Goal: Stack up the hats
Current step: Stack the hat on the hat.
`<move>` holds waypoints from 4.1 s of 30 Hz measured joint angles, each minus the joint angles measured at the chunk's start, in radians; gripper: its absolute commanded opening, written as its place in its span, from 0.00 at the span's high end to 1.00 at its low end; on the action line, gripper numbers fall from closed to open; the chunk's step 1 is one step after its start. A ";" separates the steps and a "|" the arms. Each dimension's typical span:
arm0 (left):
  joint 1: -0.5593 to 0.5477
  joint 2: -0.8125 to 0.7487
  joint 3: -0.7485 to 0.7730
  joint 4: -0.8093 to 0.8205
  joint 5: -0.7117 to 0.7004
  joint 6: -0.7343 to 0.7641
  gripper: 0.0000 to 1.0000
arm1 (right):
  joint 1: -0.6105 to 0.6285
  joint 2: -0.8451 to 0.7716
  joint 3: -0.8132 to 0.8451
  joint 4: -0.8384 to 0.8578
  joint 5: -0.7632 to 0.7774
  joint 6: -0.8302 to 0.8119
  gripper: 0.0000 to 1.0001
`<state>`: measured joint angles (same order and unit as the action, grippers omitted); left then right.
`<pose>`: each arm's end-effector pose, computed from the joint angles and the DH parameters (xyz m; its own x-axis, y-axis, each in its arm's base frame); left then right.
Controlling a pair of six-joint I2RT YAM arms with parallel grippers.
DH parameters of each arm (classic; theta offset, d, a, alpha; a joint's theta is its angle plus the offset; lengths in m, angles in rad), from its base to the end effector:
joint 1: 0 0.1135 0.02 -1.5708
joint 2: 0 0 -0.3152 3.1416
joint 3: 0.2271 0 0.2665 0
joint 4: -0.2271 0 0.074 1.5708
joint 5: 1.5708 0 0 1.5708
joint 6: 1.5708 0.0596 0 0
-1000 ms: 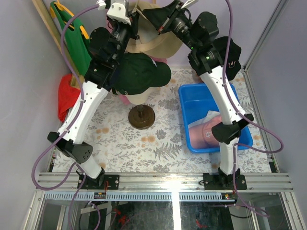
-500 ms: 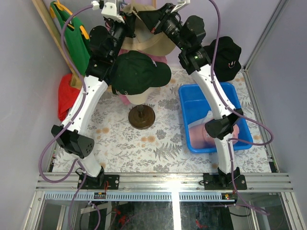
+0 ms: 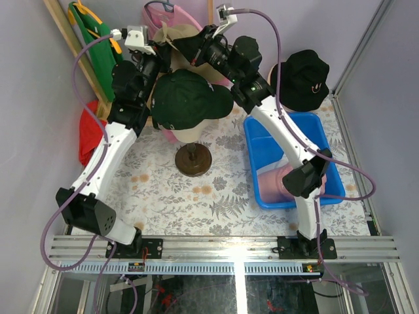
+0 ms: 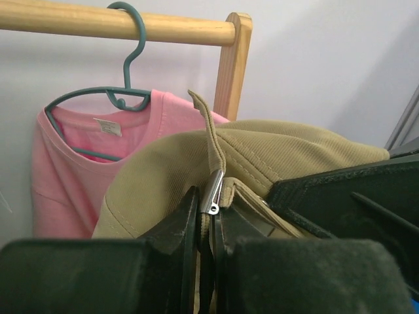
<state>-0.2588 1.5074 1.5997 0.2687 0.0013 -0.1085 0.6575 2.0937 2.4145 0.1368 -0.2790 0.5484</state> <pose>0.3654 -0.0968 0.5589 0.3116 -0.1945 -0.9301 0.2926 0.9509 -0.1008 0.4037 0.3324 0.5834 -0.1098 0.5484 -0.8290 -0.8505 0.3797 0.3639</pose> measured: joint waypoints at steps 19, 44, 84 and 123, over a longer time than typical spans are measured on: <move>-0.003 -0.293 -0.282 0.021 0.151 -0.087 1.00 | 0.097 -0.343 -0.497 0.143 0.034 -0.073 1.00; -0.008 -0.506 -0.467 -0.016 0.213 -0.186 0.91 | 0.202 -0.515 -0.756 0.196 0.124 -0.133 1.00; 0.007 -0.667 -0.367 -0.496 0.126 -0.457 1.00 | 0.237 -0.555 -0.851 0.213 0.120 -0.047 1.00; 0.076 -0.904 -0.365 -0.604 0.213 -0.366 0.28 | 0.126 -0.560 -0.881 0.153 0.169 0.044 1.00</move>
<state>-0.1825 0.6029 1.2346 -0.3355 0.2146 -0.4744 0.7834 1.5341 1.5333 0.2901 -0.1104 0.5922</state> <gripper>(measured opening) 0.723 0.031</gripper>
